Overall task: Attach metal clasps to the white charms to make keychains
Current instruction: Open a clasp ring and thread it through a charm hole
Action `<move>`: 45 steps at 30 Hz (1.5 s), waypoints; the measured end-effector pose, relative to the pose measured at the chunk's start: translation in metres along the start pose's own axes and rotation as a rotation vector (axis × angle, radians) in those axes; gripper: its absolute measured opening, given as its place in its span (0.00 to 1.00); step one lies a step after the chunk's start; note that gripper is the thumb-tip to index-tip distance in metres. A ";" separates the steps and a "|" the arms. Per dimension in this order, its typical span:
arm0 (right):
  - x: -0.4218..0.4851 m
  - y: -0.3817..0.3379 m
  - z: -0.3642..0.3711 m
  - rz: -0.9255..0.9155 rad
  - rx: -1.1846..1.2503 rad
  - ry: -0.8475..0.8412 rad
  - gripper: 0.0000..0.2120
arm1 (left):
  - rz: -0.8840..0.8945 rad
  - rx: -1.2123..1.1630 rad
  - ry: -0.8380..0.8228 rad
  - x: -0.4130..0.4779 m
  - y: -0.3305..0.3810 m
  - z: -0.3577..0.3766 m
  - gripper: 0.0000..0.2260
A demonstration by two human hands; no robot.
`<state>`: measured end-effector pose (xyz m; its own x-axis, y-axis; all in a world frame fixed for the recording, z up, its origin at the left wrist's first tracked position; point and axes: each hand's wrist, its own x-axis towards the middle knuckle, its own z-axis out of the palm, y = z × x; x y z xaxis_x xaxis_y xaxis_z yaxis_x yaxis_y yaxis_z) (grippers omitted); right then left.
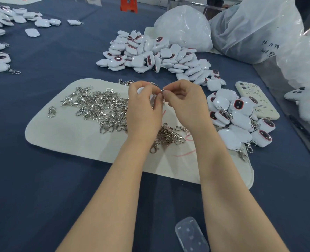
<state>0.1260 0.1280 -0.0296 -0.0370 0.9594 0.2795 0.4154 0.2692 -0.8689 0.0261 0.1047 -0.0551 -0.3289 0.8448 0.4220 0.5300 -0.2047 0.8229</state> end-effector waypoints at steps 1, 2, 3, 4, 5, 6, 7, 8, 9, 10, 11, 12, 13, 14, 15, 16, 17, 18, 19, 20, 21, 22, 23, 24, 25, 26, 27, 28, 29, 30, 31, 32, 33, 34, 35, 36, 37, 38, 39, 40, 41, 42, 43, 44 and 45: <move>0.000 0.000 0.000 -0.037 -0.046 0.002 0.05 | -0.001 0.007 -0.005 0.000 0.000 0.000 0.04; -0.001 -0.001 0.001 -0.074 -0.085 0.001 0.06 | 0.000 0.019 -0.015 -0.001 0.000 0.000 0.05; -0.002 -0.002 0.002 -0.106 -0.113 -0.005 0.07 | 0.002 0.034 -0.026 -0.001 0.000 0.001 0.05; -0.004 -0.003 0.003 -0.130 -0.134 -0.014 0.09 | 0.004 0.047 -0.035 -0.002 0.000 0.001 0.05; -0.004 -0.003 0.004 -0.146 -0.150 -0.020 0.10 | 0.005 0.054 -0.035 -0.003 0.000 0.001 0.05; -0.005 -0.004 0.004 -0.152 -0.162 -0.019 0.10 | 0.008 0.054 -0.027 -0.003 0.000 0.002 0.05; -0.005 -0.004 0.004 -0.148 -0.171 -0.014 0.09 | 0.014 0.053 -0.012 -0.004 0.001 0.002 0.05; -0.005 -0.005 0.004 -0.139 -0.180 -0.008 0.08 | 0.020 0.056 0.004 -0.004 0.001 0.002 0.05; -0.004 -0.005 0.003 -0.128 -0.191 -0.009 0.07 | 0.020 0.066 0.016 -0.005 0.001 0.002 0.05; -0.003 -0.006 0.001 -0.118 -0.206 -0.019 0.07 | 0.016 0.078 0.023 -0.005 0.001 0.002 0.05; -0.002 -0.006 0.000 -0.112 -0.225 -0.033 0.07 | 0.011 0.089 0.025 -0.005 0.001 0.002 0.05; -0.001 -0.006 -0.001 -0.112 -0.244 -0.045 0.07 | 0.009 0.098 0.025 -0.004 0.001 0.002 0.05; -0.001 -0.006 -0.001 -0.116 -0.259 -0.049 0.07 | 0.012 0.106 0.025 -0.004 0.001 0.002 0.05; 0.000 -0.006 -0.002 -0.120 -0.267 -0.046 0.07 | 0.019 0.114 0.026 -0.004 0.001 0.002 0.06; 0.000 -0.006 -0.002 -0.122 -0.257 -0.036 0.07 | 0.025 0.117 0.026 -0.004 0.001 0.002 0.06; -0.001 -0.006 -0.001 -0.118 -0.230 -0.021 0.07 | 0.027 0.114 0.025 -0.004 0.002 0.002 0.06; -0.001 -0.006 -0.001 -0.110 -0.194 -0.008 0.06 | 0.023 0.100 0.023 -0.004 0.002 0.003 0.06; -0.001 -0.006 -0.001 -0.100 -0.165 0.001 0.06 | 0.013 0.078 0.022 -0.004 0.002 0.004 0.06; -0.001 -0.005 0.000 -0.086 -0.144 0.009 0.06 | -0.001 0.050 0.020 -0.004 0.001 0.004 0.06; -0.001 -0.005 0.001 -0.069 -0.127 0.018 0.05 | -0.013 0.025 0.017 -0.003 0.001 0.005 0.06; 0.000 -0.005 0.002 -0.050 -0.109 0.032 0.05 | -0.020 0.006 0.010 -0.003 0.000 0.004 0.06; 0.000 -0.005 0.003 -0.029 -0.088 0.046 0.05 | -0.021 -0.005 0.001 -0.002 0.000 0.004 0.06; -0.001 -0.004 0.003 -0.006 -0.061 0.056 0.05 | -0.020 -0.013 -0.007 -0.001 0.000 0.004 0.05; -0.001 -0.004 0.004 0.016 -0.034 0.061 0.05 | -0.019 -0.019 -0.014 -0.001 -0.001 0.004 0.05; -0.001 -0.004 0.004 0.034 -0.017 0.061 0.05 | -0.017 -0.021 -0.016 -0.001 -0.001 0.003 0.04; -0.002 -0.004 0.003 0.046 -0.013 0.056 0.05 | -0.017 -0.018 -0.013 -0.001 -0.001 0.003 0.04; -0.001 -0.005 0.003 0.052 -0.015 0.047 0.05 | -0.018 -0.016 -0.006 -0.001 -0.002 0.003 0.03; -0.001 -0.005 0.002 0.055 -0.016 0.036 0.05 | -0.019 -0.017 0.003 -0.002 -0.001 0.003 0.03; -0.001 -0.006 0.002 0.053 -0.019 0.026 0.05 | -0.021 -0.021 0.011 -0.002 -0.001 0.003 0.03; -0.001 -0.006 0.001 0.045 -0.027 0.021 0.05 | -0.024 -0.024 0.017 -0.001 -0.001 0.002 0.03; -0.002 -0.006 0.002 0.032 -0.043 0.021 0.05 | -0.030 -0.025 0.019 -0.001 0.000 0.002 0.02; -0.003 -0.006 0.002 0.014 -0.062 0.024 0.05 | -0.037 -0.023 0.019 -0.001 0.000 0.002 0.02; -0.004 -0.006 0.002 -0.008 -0.074 0.030 0.05 | -0.044 -0.020 0.016 -0.001 0.000 0.002 0.02; -0.005 -0.005 0.002 -0.032 -0.082 0.034 0.05 | -0.049 -0.016 0.013 -0.001 0.000 0.002 0.02; -0.006 -0.005 0.003 -0.057 -0.090 0.038 0.05 | -0.051 -0.014 0.011 0.000 0.000 0.002 0.03; -0.006 -0.005 0.003 -0.079 -0.099 0.039 0.05 | -0.052 -0.012 0.009 0.000 0.000 0.002 0.03; -0.006 -0.005 0.004 -0.093 -0.108 0.038 0.05 | -0.052 -0.011 0.008 0.000 0.000 0.002 0.03; -0.006 -0.005 0.004 -0.100 -0.114 0.036 0.04 | -0.052 -0.011 0.008 0.000 0.000 0.002 0.03; -0.006 -0.005 0.004 -0.101 -0.117 0.033 0.04 | -0.054 -0.012 0.009 0.000 0.000 0.002 0.03; -0.006 -0.005 0.004 -0.099 -0.115 0.031 0.04 | -0.057 -0.013 0.010 0.000 0.000 0.002 0.04; -0.005 -0.004 0.004 -0.098 -0.109 0.029 0.04 | -0.060 -0.013 0.011 0.000 0.000 0.002 0.03; -0.005 -0.004 0.004 -0.097 -0.103 0.027 0.04 | -0.061 -0.011 0.013 0.000 0.000 0.002 0.03; -0.005 -0.003 0.005 -0.096 -0.099 0.021 0.04 | -0.059 -0.010 0.014 -0.001 0.000 0.002 0.03; -0.005 -0.003 0.005 -0.095 -0.096 0.013 0.04 | -0.056 -0.009 0.013 -0.001 0.000 0.003 0.04; -0.005 -0.002 0.005 -0.092 -0.094 0.002 0.04 | -0.050 -0.010 0.011 -0.001 -0.001 0.003 0.04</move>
<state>0.1210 0.1229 -0.0311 -0.0768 0.9309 0.3572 0.4934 0.3468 -0.7977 0.0285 0.1053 -0.0575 -0.3632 0.8486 0.3847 0.5047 -0.1679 0.8468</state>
